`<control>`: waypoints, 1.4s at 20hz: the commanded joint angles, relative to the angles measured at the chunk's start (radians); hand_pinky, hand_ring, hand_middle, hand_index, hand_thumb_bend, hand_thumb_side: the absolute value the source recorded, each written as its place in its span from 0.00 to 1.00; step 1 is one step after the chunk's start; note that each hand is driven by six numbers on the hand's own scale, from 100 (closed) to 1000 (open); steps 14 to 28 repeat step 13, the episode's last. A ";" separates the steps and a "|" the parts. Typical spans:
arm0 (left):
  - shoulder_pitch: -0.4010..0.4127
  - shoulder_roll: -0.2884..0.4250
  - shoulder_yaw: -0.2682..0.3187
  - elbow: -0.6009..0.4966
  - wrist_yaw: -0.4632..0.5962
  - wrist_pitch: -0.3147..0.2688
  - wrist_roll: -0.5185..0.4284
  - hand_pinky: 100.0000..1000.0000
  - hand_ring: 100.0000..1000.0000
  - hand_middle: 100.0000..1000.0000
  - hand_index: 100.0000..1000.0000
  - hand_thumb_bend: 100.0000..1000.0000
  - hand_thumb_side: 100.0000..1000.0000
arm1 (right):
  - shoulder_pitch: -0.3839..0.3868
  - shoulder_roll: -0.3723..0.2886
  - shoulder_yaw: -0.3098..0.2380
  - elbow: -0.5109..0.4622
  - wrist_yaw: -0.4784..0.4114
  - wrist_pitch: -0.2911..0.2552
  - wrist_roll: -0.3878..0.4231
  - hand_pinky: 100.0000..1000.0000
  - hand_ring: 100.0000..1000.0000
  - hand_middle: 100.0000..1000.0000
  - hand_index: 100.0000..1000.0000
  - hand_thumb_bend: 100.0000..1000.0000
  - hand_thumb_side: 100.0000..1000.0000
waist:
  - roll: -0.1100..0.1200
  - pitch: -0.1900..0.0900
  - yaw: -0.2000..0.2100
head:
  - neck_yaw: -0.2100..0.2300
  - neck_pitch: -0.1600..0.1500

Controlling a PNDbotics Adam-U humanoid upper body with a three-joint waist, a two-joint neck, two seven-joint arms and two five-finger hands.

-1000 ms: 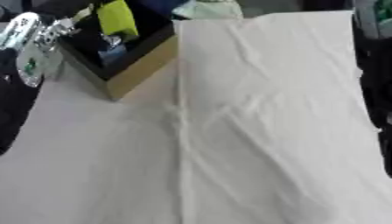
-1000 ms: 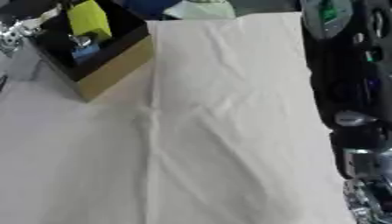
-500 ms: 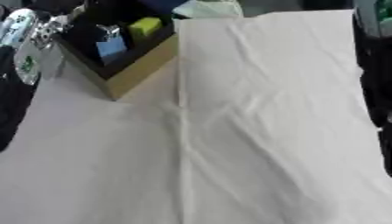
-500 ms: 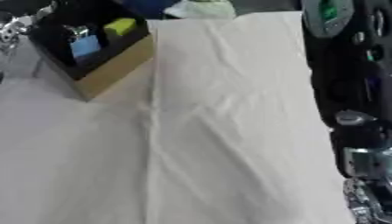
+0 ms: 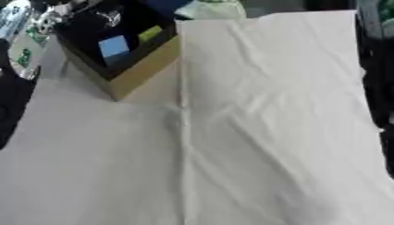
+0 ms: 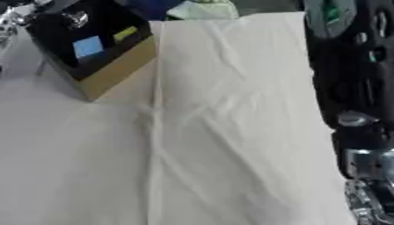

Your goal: Pick up objects on the table and place them in the box.

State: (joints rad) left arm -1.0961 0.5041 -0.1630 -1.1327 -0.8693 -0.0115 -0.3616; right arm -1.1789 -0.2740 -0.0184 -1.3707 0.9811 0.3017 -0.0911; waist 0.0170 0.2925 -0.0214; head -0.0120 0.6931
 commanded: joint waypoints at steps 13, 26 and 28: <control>0.380 0.267 0.090 -0.856 0.654 0.127 0.336 0.68 0.78 0.79 0.85 0.00 0.82 | 0.021 -0.042 0.005 -0.061 0.002 -0.014 0.003 0.86 0.90 0.69 0.86 0.00 1.00 | -0.002 -0.042 0.055 | -0.049 0.023; 0.380 0.267 0.090 -0.856 0.654 0.127 0.336 0.68 0.78 0.79 0.85 0.00 0.82 | 0.021 -0.042 0.005 -0.061 0.002 -0.014 0.003 0.86 0.90 0.69 0.86 0.00 1.00 | -0.002 -0.042 0.055 | -0.049 0.023; 0.380 0.267 0.090 -0.856 0.654 0.127 0.336 0.68 0.78 0.79 0.85 0.00 0.82 | 0.021 -0.042 0.005 -0.061 0.002 -0.014 0.003 0.86 0.90 0.69 0.86 0.00 1.00 | -0.002 -0.042 0.055 | -0.049 0.023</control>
